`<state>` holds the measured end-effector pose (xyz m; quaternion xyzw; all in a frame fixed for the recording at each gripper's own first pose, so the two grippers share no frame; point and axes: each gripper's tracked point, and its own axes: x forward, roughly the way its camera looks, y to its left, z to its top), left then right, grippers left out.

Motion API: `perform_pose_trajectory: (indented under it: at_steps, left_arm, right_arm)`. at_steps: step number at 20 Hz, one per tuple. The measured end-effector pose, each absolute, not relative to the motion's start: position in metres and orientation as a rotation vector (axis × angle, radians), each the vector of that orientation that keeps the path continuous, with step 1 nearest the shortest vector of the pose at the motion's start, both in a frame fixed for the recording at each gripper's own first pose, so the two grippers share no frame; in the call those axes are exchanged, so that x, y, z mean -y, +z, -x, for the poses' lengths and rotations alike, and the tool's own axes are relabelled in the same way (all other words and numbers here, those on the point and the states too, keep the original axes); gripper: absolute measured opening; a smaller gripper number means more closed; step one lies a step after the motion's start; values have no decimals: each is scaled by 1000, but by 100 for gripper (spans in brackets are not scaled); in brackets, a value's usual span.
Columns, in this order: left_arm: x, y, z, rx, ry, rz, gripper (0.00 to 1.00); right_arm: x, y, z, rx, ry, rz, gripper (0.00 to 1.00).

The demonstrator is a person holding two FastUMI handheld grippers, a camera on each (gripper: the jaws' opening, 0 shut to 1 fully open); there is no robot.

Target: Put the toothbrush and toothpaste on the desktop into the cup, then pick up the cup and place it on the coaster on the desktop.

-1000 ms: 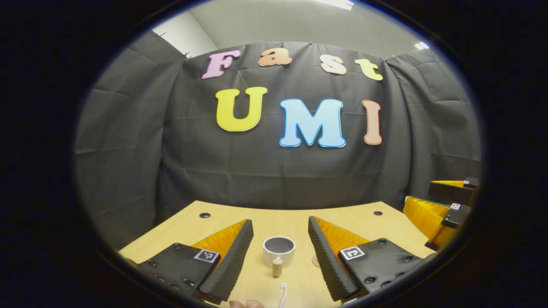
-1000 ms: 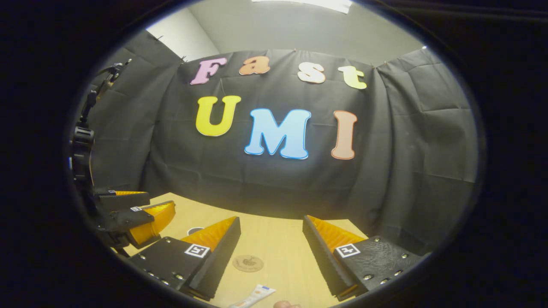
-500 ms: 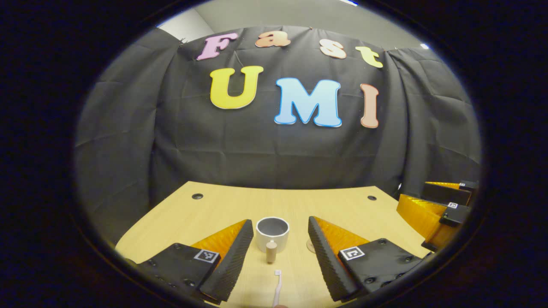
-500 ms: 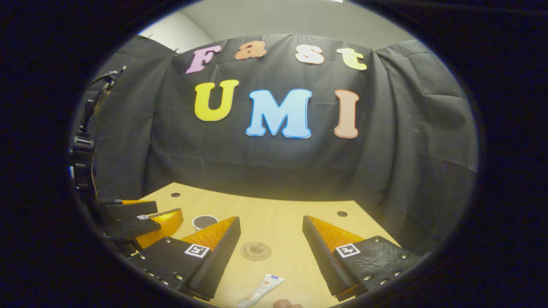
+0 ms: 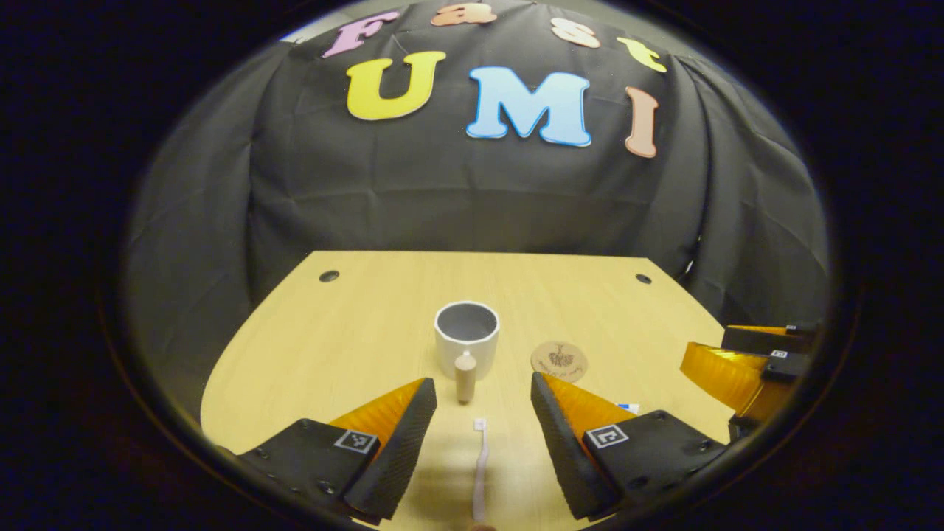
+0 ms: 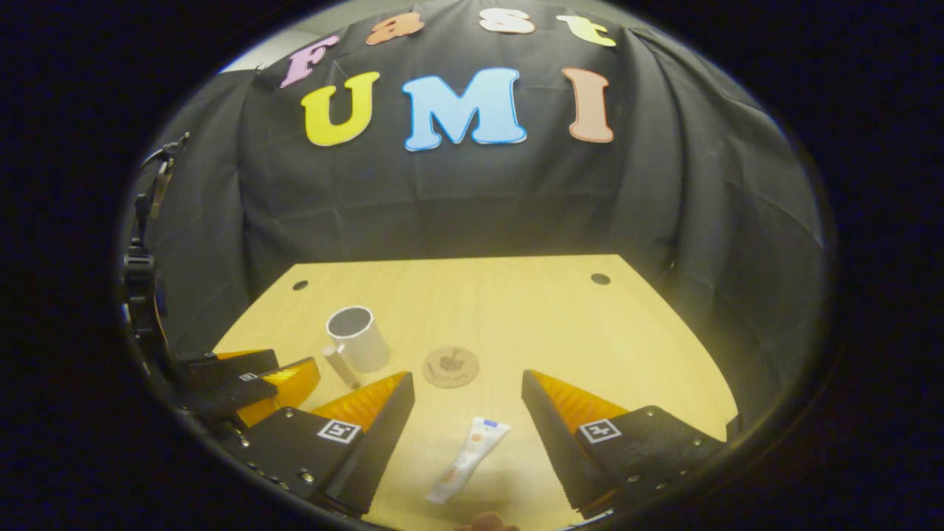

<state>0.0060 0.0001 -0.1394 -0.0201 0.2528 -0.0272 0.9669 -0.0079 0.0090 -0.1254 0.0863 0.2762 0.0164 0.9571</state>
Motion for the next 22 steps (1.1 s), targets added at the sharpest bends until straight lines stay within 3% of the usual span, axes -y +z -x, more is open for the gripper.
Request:
perform_pose_trajectory:
  at_steps: [22]
  left_arm:
    - [-2,-275,39,-1211,-59,2,88]
  right_arm:
    - [-40,-260,51,-1278,44,-300,94]
